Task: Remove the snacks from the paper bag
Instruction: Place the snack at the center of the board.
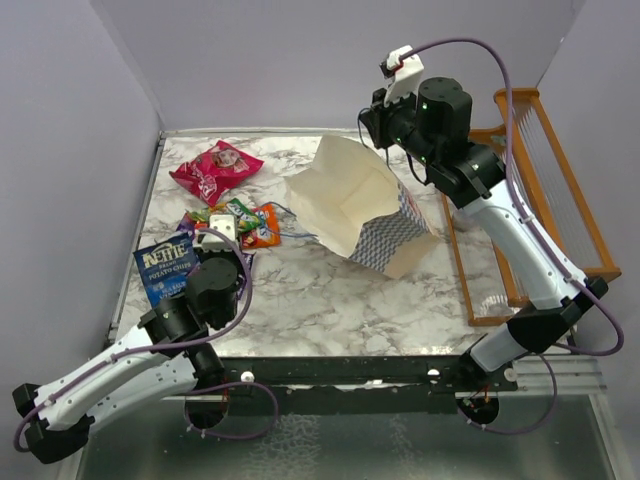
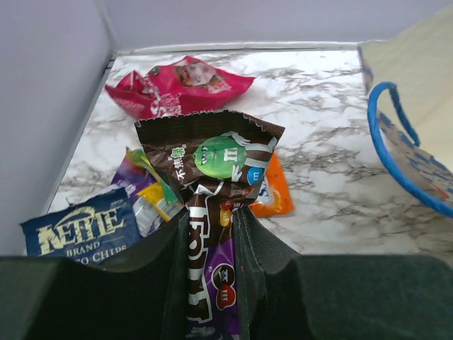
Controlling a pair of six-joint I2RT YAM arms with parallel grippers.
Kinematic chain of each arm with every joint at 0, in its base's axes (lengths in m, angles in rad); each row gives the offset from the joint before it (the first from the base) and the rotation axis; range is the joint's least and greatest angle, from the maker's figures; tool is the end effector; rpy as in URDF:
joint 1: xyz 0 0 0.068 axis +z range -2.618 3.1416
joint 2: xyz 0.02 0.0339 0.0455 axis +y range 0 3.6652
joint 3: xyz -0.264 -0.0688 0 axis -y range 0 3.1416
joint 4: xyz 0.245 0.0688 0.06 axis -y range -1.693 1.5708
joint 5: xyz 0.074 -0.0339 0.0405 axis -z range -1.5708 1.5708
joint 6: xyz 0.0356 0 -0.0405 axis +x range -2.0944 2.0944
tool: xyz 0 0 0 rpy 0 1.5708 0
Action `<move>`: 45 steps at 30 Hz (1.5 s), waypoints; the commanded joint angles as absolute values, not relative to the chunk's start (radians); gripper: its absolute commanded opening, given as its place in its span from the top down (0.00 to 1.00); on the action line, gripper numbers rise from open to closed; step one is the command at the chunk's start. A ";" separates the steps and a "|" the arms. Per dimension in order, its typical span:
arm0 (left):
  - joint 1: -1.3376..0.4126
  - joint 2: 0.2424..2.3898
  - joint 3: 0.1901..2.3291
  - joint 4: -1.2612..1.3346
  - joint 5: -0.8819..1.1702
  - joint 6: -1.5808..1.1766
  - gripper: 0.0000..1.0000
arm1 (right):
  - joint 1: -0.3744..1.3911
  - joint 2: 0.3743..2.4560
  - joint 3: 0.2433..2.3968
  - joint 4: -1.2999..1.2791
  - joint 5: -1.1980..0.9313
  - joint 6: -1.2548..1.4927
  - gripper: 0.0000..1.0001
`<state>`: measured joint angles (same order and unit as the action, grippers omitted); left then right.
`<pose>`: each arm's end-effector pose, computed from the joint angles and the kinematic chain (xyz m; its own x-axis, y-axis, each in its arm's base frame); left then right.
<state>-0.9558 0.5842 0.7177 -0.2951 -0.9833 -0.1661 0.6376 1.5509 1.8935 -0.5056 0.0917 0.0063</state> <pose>0.0975 -0.0867 0.3361 -0.0880 -0.0342 -0.9955 -0.0363 0.9989 -0.0311 0.2698 0.1958 0.4985 -0.1337 -0.0912 -0.9868 -0.5193 0.8545 -0.0086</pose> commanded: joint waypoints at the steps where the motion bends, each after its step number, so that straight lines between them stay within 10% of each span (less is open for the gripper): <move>1: -0.956 0.512 0.646 -0.287 -1.152 -0.273 0.74 | 0.638 1.524 1.896 -0.589 0.055 0.098 0.98; 18: -0.956 0.607 0.626 -0.380 -1.001 -0.543 0.77 | 0.230 1.386 1.533 -0.324 -0.397 0.563 0.98; 33: -0.755 1.040 0.543 -0.258 -0.650 -0.654 0.75 | 0.093 1.435 1.579 -0.436 -0.330 0.246 0.86; 45: -0.489 1.256 0.568 -0.157 -0.448 -0.619 0.74 | 0.093 1.338 1.680 -0.490 -0.371 0.163 0.28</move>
